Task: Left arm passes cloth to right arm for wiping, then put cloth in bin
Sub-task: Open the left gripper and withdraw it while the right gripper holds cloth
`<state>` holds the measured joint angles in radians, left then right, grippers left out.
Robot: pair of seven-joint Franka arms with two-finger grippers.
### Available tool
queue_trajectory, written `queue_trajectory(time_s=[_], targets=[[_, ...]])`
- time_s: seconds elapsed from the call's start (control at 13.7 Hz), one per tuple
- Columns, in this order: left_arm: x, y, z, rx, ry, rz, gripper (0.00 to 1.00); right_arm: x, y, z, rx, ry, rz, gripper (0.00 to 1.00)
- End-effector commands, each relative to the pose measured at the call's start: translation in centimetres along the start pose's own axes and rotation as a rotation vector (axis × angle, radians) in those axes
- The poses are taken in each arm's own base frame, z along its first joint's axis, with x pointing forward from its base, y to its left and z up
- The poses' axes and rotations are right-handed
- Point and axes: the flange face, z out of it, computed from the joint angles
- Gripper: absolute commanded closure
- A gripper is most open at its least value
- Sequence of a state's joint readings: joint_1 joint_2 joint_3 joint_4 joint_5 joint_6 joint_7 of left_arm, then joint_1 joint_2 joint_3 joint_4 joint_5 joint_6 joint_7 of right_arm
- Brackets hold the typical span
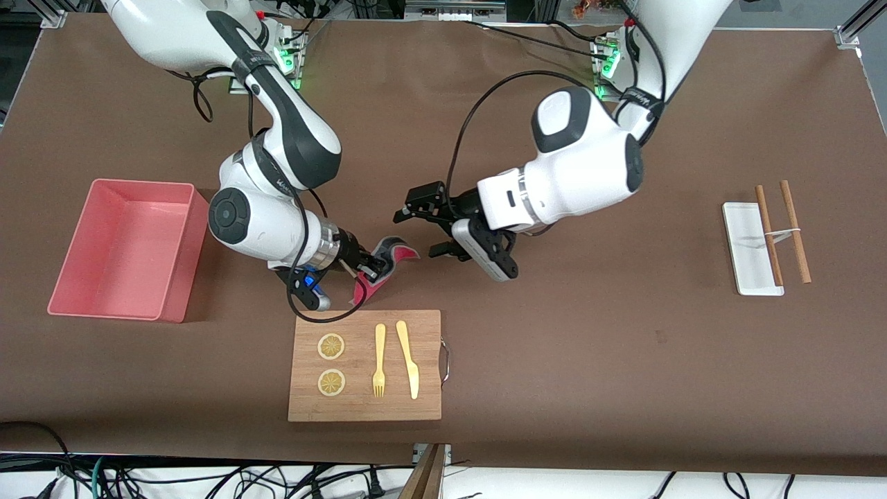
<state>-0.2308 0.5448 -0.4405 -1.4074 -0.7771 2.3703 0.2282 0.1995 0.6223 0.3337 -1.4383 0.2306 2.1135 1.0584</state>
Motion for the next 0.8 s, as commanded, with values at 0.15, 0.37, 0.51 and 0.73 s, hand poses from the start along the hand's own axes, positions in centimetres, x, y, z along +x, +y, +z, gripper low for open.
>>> queue_trajectory(time_s=[0.15, 0.37, 0.51, 0.73], targets=[[1.6, -3.6, -9.8, 0.068, -0.098, 0.016, 0.00, -3.2, 0.4, 0.8, -0.129, -0.022, -0.079, 1.00], [1.6, -5.6, -14.6, 0.173, -0.160, 0.045, 0.00, -5.8, 0.8, 2.3, -0.236, -0.031, -0.119, 1.00], [1.4, -7.3, -17.8, 0.276, -0.208, 0.065, 0.00, -8.1, -0.2, 2.2, -0.217, -0.045, -0.108, 1.00], [0.1, -8.2, -21.1, 0.432, -0.324, 0.097, 0.00, -9.7, -0.7, 5.8, -0.207, -0.044, -0.099, 1.00]])
